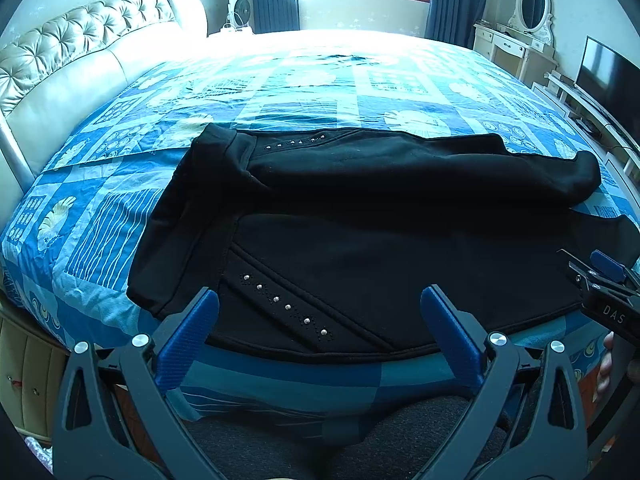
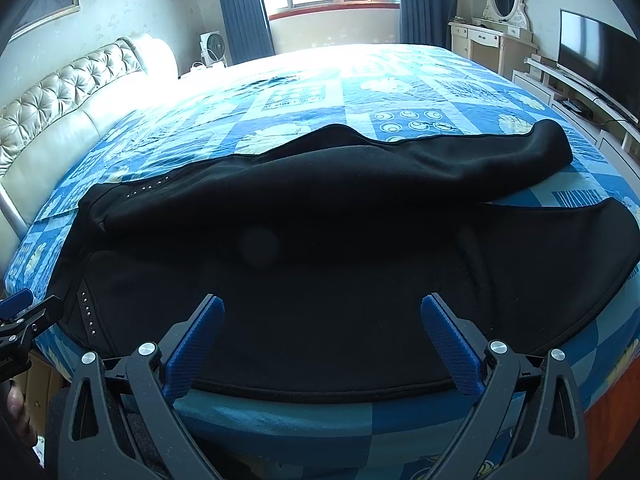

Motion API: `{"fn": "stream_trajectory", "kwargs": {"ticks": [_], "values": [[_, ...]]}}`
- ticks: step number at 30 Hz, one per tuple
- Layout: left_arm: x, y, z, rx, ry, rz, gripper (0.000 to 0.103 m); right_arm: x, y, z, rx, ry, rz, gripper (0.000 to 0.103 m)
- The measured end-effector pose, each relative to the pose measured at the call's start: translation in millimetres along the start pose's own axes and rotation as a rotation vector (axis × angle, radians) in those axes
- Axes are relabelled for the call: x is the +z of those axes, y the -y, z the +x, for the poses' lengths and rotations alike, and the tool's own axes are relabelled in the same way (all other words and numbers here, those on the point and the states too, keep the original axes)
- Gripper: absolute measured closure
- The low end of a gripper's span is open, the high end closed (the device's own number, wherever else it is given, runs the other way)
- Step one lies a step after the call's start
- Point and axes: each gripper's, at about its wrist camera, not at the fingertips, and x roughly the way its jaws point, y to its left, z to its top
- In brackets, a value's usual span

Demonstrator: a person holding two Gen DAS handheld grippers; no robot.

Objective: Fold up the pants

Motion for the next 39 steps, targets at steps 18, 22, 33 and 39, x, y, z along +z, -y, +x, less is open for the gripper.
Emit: {"fn": "stream_trajectory", "kwargs": {"ticks": [18, 22, 33, 39], "values": [[-2.4, 3.0, -0.6, -0.007, -0.002, 0.016, 0.002, 30.1, 36.9, -27.0, 0.193, 0.043, 0.157, 0.005], [-3.5, 3.9, -1.0, -0.003, 0.004, 0.028, 0.002, 43.5, 112.8, -54.4, 0.335, 0.133, 0.416, 0.005], [-9.9, 0.4, -0.6, 0.021, -0.013, 0.033, 0.002, -28.4, 347.0, -70.7, 0.347, 0.274, 1.116, 0.005], [-13.7, 5.6, 2.7, 0.044, -0.027, 0.037, 0.002, -31.1, 376.2, -29.1, 0.369, 0.258, 1.210, 0.005]]}}
